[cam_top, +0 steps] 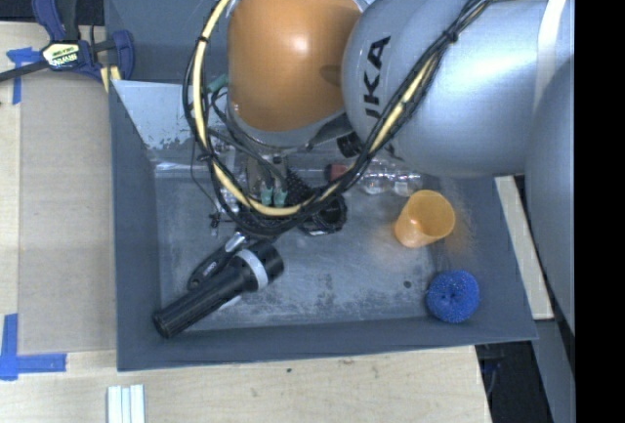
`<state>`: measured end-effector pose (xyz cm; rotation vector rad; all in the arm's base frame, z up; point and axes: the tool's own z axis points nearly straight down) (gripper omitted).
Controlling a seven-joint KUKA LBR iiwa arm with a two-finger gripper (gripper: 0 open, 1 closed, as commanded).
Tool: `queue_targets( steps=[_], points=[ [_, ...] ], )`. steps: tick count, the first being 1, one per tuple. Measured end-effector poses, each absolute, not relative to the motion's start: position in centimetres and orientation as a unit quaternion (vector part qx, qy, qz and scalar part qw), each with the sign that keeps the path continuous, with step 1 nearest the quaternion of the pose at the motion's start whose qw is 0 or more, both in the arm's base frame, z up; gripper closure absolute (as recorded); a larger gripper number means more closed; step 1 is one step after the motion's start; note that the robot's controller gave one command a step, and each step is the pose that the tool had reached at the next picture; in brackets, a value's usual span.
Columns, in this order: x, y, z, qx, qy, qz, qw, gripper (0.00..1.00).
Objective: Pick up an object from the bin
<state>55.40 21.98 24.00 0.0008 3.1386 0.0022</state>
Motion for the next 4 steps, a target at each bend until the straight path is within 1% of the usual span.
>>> queue_targets(
  steps=[1, 2, 3, 4],
  points=[
    [50.3, 15.1, 10.6, -0.065, 0.998, 0.000, 0.001, 0.00],
    [49.7, 13.8, 15.9, -0.096, 0.995, 0.001, 0.002, 0.00],
    [52.6, 17.0, 10.1, 0.035, 0.999, 0.001, 0.002, 0.00],
    [49.9, 15.8, 7.0, -0.194, 0.981, 0.001, 0.003, 0.00]
  ],
)
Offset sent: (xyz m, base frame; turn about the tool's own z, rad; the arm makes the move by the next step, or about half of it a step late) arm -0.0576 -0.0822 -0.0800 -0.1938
